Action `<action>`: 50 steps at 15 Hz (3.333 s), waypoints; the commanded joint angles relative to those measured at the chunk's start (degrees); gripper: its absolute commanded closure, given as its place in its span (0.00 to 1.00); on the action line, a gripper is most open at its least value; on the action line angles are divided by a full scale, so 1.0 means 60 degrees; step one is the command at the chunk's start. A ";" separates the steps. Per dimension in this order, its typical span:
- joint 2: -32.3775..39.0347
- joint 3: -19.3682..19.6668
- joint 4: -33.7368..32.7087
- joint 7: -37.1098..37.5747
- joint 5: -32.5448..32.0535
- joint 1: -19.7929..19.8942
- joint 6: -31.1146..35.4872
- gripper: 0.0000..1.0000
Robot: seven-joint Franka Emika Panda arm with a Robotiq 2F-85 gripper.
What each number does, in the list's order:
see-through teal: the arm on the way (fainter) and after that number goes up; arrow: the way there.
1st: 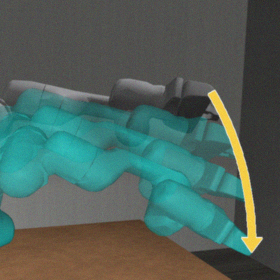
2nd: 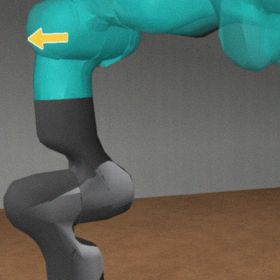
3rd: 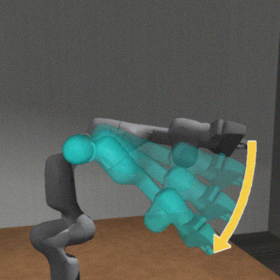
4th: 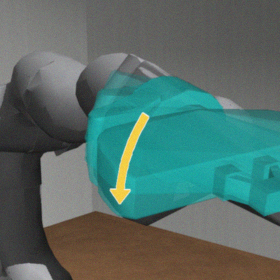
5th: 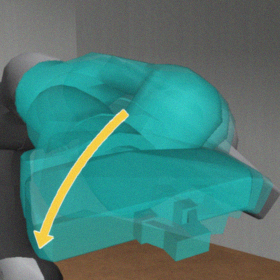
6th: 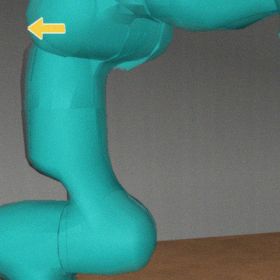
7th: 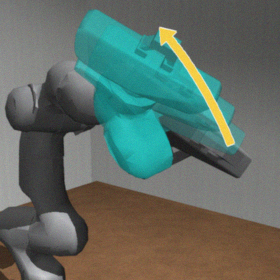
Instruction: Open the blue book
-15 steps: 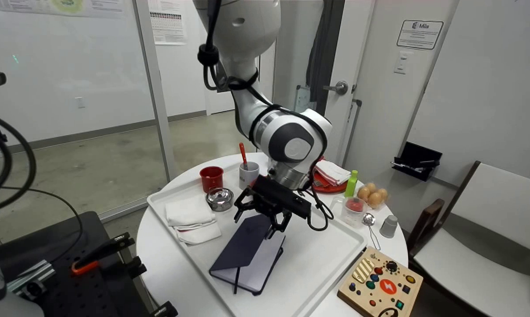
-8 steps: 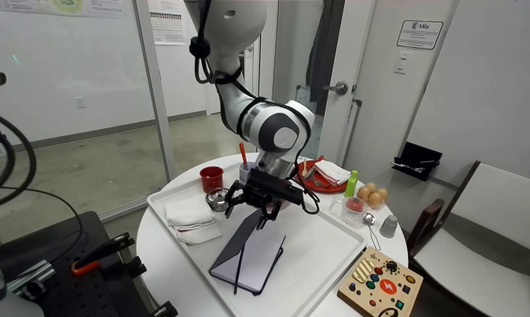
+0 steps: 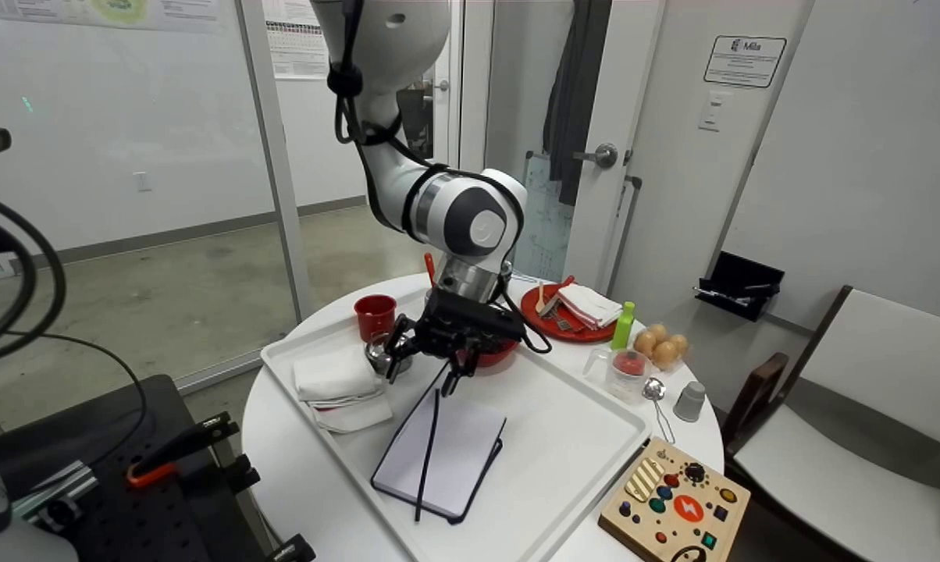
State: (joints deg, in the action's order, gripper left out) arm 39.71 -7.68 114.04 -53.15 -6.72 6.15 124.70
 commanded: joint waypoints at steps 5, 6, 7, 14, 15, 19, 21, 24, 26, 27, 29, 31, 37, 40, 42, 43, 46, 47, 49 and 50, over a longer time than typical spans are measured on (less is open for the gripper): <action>-0.0561 -0.0022 0.0367 -0.0513 -0.0639 -0.0422 -0.0373 0.00; -0.0563 -0.0077 0.0371 -0.0606 -0.0619 -0.0425 -0.0397 0.00; -0.0540 -0.0126 0.0353 -0.0681 -0.0538 -0.0428 -0.0402 0.00; 0.0007 -0.0417 -0.0154 -0.0023 0.0361 -0.0539 -0.0577 0.00; 0.0133 -0.0416 -0.0251 0.0178 0.0526 -0.0570 -0.0529 0.00; 0.0561 -0.0324 -0.0474 0.1471 0.0978 -0.0700 0.0138 0.00; 0.0776 -0.0329 -0.0590 0.2073 0.1024 -0.0734 0.0383 0.00; 0.0922 -0.0397 -0.0610 0.3036 0.1144 -0.0735 0.0820 0.00; 0.0905 -0.0391 -0.0518 0.3604 0.1022 -0.0830 0.1133 0.00; 0.0919 -0.0400 -0.0503 0.3860 0.0972 -0.0866 0.1246 0.00; 0.0975 -0.0406 -0.0533 0.4263 0.0865 -0.0944 0.1317 0.00; 0.0999 -0.0402 -0.0549 0.4546 0.0786 -0.1041 0.1312 0.00; 0.0994 -0.0510 -0.0613 0.4515 0.0453 -0.1414 0.0984 0.00; 0.0984 -0.0561 -0.0631 0.4495 0.0319 -0.1619 0.0813 0.00; 0.0939 -0.0581 -0.0587 0.4497 0.0207 -0.1763 0.0779 0.00; 0.0930 -0.0586 -0.0580 0.4498 0.0145 -0.1820 0.0764 0.00; 0.0953 -0.0611 -0.0613 0.4472 -0.0008 -0.1956 0.0612 0.00; 0.0962 -0.0608 -0.0623 0.4471 -0.0063 -0.2009 0.0553 0.00; 0.1028 -0.0657 -0.0726 0.4341 -0.0118 -0.2034 0.0269 0.00; 0.1059 -0.0700 -0.0780 0.4233 -0.0140 -0.2027 0.0089 0.00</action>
State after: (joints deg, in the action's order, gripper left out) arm 45.10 -11.32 111.35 -27.04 -6.02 -5.73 128.64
